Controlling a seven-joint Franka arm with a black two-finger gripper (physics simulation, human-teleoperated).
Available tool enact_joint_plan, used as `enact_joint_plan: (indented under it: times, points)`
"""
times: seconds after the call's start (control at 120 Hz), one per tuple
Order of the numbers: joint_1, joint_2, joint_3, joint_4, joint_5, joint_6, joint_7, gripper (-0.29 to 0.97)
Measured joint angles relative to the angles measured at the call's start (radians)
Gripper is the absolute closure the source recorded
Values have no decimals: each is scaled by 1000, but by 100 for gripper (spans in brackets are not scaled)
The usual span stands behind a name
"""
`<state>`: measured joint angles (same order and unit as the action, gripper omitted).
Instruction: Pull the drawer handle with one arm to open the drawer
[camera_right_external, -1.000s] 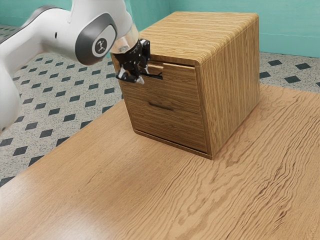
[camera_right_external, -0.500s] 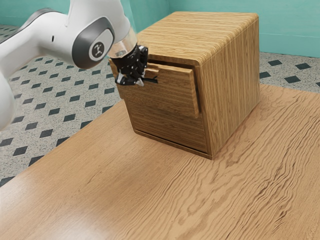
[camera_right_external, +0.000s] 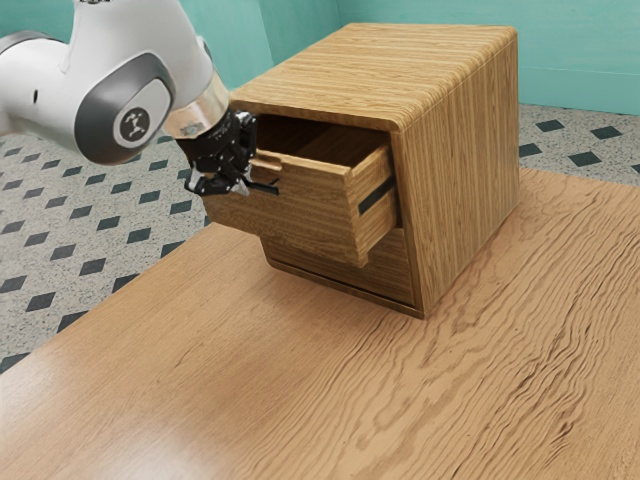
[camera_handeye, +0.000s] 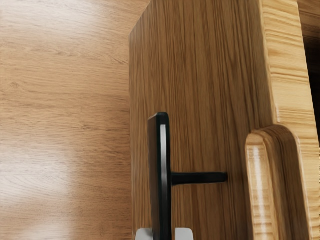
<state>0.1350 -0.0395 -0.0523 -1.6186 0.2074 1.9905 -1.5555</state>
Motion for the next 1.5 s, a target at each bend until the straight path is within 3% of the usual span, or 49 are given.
enact_joint_plan:
  times: [0.875,0.975,1.092,1.175,1.283,1.442,1.5]
  points:
    - [3,-422,-1,-417,-35,12,2,78]
    - [10,-460,0,-450,-43,14,4,85]
    - [16,-472,2,-456,-47,19,18,73]
    - [15,-518,17,-481,-60,25,33,47]
    - [26,-624,21,-557,-72,31,50,29]
    - [25,-703,13,-595,-77,23,70,13]
    - [18,-691,-38,-482,-80,-23,75,10]
